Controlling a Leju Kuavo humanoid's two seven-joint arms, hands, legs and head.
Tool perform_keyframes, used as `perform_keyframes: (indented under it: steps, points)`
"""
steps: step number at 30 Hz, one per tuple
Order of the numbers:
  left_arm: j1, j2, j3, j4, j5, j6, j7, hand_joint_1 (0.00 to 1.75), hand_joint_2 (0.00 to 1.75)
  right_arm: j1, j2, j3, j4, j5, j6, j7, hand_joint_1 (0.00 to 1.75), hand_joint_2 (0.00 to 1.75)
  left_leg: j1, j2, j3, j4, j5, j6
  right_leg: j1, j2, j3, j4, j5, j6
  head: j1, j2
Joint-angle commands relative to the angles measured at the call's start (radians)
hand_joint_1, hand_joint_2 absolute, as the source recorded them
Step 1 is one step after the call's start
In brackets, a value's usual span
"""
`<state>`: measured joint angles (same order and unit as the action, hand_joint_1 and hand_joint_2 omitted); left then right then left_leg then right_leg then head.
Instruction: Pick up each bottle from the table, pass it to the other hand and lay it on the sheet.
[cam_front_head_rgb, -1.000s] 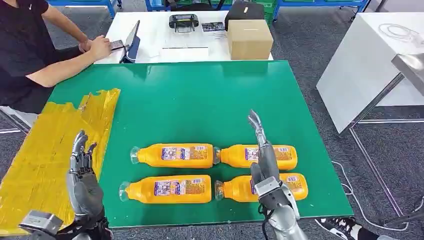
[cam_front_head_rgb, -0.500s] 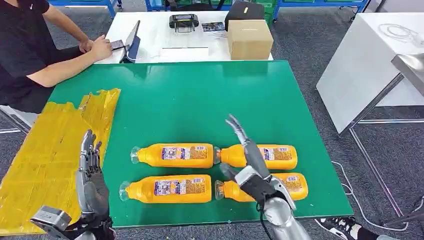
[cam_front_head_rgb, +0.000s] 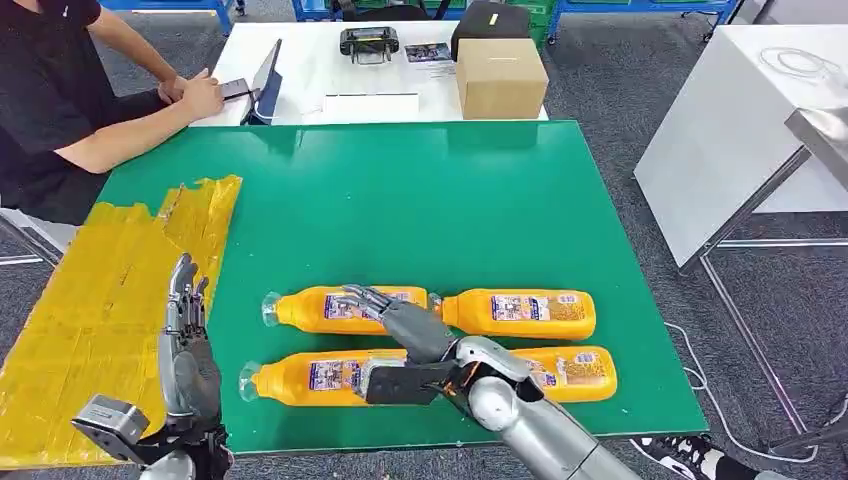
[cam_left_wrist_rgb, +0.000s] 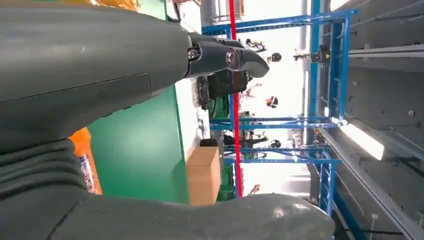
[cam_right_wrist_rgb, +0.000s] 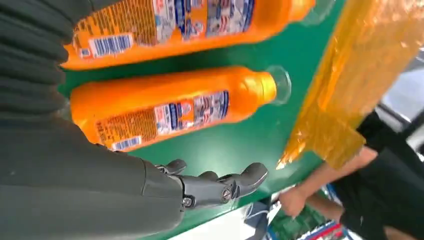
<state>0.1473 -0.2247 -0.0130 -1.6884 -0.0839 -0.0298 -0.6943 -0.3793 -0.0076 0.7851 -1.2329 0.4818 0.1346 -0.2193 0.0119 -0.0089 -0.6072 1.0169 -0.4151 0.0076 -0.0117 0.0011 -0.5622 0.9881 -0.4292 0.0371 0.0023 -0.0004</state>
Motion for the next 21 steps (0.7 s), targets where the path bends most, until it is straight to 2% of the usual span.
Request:
perform_keyframes:
  steps: [1, 8, 11, 15, 21]
  points:
    - [-0.033, -0.004, 0.052, 0.070, -0.008, -0.006, 0.007, 0.00, 0.00, -0.071, -0.094, 0.195, -0.021, -0.030, 0.023, 0.009, 0.00, 1.75, -0.001, 0.001, 0.003, -0.001, -0.001, 0.000, 0.000, 0.000, 0.003, -0.001, -0.001, -0.001, 0.000, 0.000]
    - [-0.019, -0.017, 0.079, 0.060, -0.006, -0.016, 0.004, 0.00, 0.00, -0.098, -0.158, 0.281, -0.056, -0.042, 0.038, 0.062, 0.00, 1.75, 0.000, 0.001, 0.003, -0.001, -0.002, 0.000, 0.000, 0.000, 0.003, -0.001, -0.001, -0.001, 0.000, 0.000]
    - [-0.019, -0.016, 0.080, 0.059, -0.006, -0.017, 0.004, 0.00, 0.00, -0.103, -0.161, 0.285, -0.051, -0.046, 0.044, 0.066, 0.00, 1.75, -0.001, 0.001, 0.002, -0.001, -0.001, 0.000, -0.001, 0.000, 0.002, -0.001, -0.001, -0.001, 0.000, 0.000]
    - [-0.021, -0.015, 0.086, 0.066, -0.005, -0.024, 0.004, 0.00, 0.00, -0.160, -0.185, 0.340, -0.030, -0.101, 0.083, 0.098, 0.00, 1.75, -0.001, 0.003, 0.007, -0.004, -0.003, 0.000, 0.000, 0.001, 0.007, -0.004, -0.002, -0.003, 0.000, 0.000]
    - [-0.021, -0.015, 0.088, 0.065, -0.003, -0.027, 0.005, 0.00, 0.00, -0.183, -0.194, 0.364, -0.022, -0.097, 0.098, 0.121, 0.00, 1.75, -0.001, 0.001, 0.002, -0.001, -0.001, 0.000, 0.000, 0.000, 0.002, -0.001, -0.001, -0.001, 0.000, 0.000]
